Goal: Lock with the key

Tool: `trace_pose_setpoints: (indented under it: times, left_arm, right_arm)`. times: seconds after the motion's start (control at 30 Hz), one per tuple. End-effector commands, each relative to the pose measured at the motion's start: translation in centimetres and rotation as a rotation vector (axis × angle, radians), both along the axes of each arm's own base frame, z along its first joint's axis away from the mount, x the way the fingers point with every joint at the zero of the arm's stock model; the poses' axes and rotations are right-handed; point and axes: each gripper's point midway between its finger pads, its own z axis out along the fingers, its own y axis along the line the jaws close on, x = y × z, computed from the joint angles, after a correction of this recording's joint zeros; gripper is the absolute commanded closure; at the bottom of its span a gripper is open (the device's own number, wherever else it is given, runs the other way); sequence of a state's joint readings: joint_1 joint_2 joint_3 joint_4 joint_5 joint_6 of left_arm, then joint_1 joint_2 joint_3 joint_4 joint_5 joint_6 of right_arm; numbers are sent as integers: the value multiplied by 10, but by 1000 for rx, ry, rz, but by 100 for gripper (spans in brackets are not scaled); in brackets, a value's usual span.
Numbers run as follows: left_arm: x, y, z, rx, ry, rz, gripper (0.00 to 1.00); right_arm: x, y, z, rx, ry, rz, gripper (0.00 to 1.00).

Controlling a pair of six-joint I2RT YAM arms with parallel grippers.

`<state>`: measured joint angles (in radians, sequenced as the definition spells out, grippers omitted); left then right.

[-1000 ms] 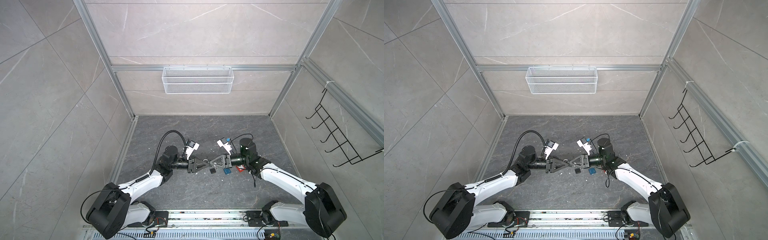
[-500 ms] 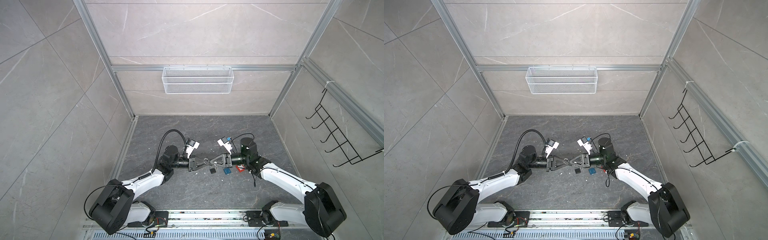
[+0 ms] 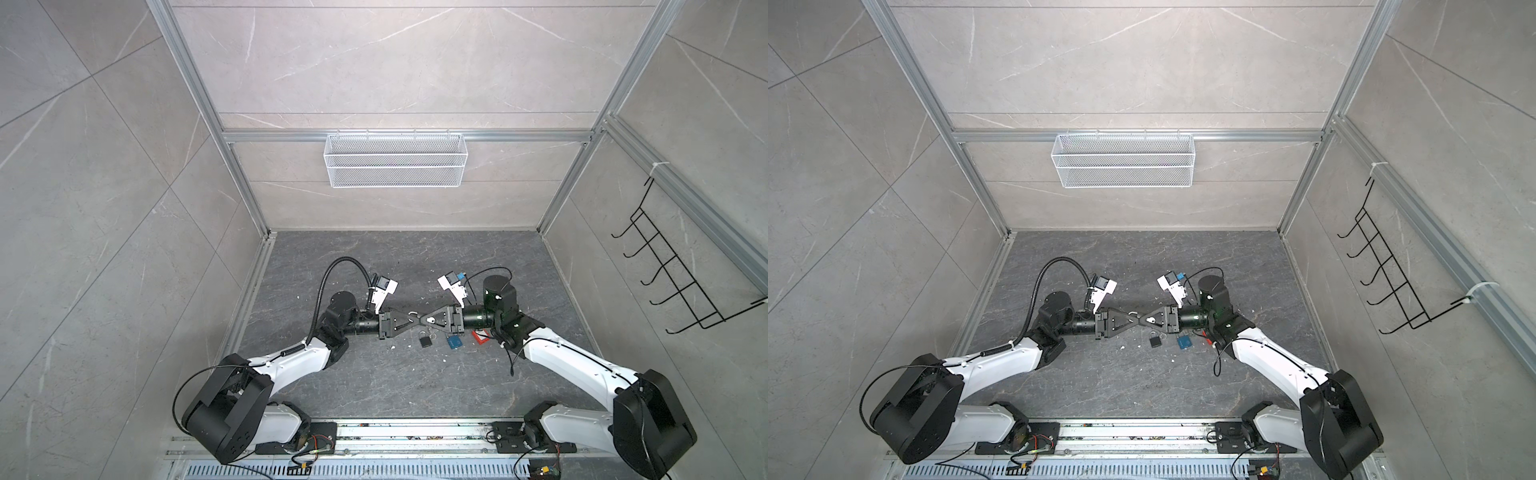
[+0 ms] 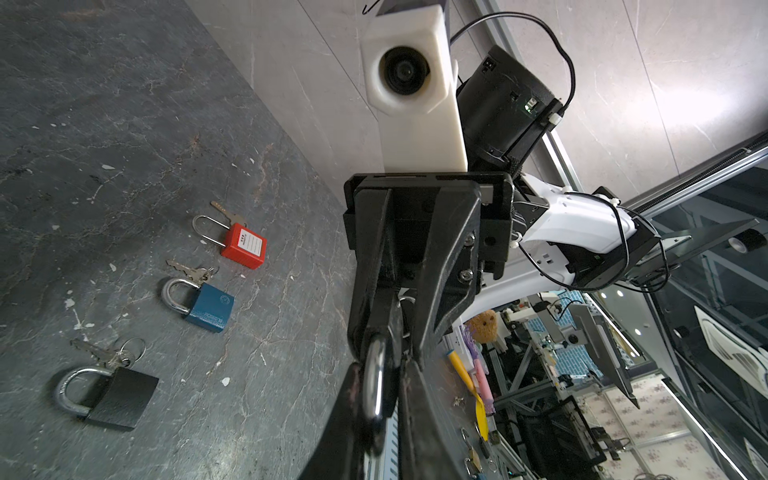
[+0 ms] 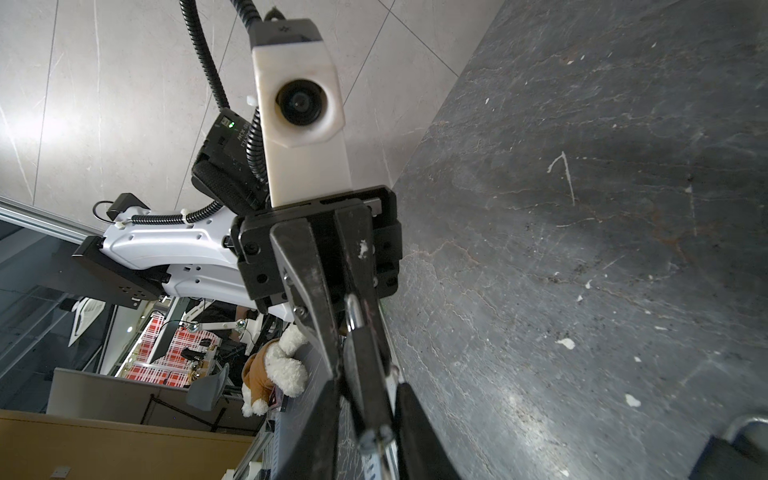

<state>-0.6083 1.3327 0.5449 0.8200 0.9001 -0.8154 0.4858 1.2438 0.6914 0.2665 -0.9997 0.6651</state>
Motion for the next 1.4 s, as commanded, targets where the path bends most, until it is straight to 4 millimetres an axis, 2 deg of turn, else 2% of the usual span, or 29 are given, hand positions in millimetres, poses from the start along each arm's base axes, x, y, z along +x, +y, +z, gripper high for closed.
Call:
trace_pose_setpoints:
  times: [0.0,0.17,0.33,0.4,0.53,0.6,0.63,0.9,1.37]
  left_arm:
    - [3,0,17,-54,-67,19,100]
    - [4,1,18,-50,-70,24,100]
    - [0,0,18,-52,-72,-5,100]
    - [-1,1,17,-50,-68,-4,100]
    - [-1,2,19,-54,-76,4,100]
    - [-2,3,22,-60,-86,3,87]
    - [-3,3,25,-68,-95,1,85]
    - [-8,4,41,-93,-120,-22,85]
    - [-11,3,46,-104,-121,-44,80]
  right_arm:
    - [-4,-1,2,-1,-4,-7,74]
    - [-4,-2,4,1,-9,-17,76]
    - [-2,-2,8,11,-16,-22,86]
    - [-1,-2,9,16,-21,-25,100]
    - [-2,-1,11,31,-19,-13,100]
    - [-3,0,10,33,-14,-9,100]
    - [-4,0,10,38,-14,-2,100]
    - [-7,0,10,44,-7,12,100]
    - [-4,1,5,26,-1,18,100]
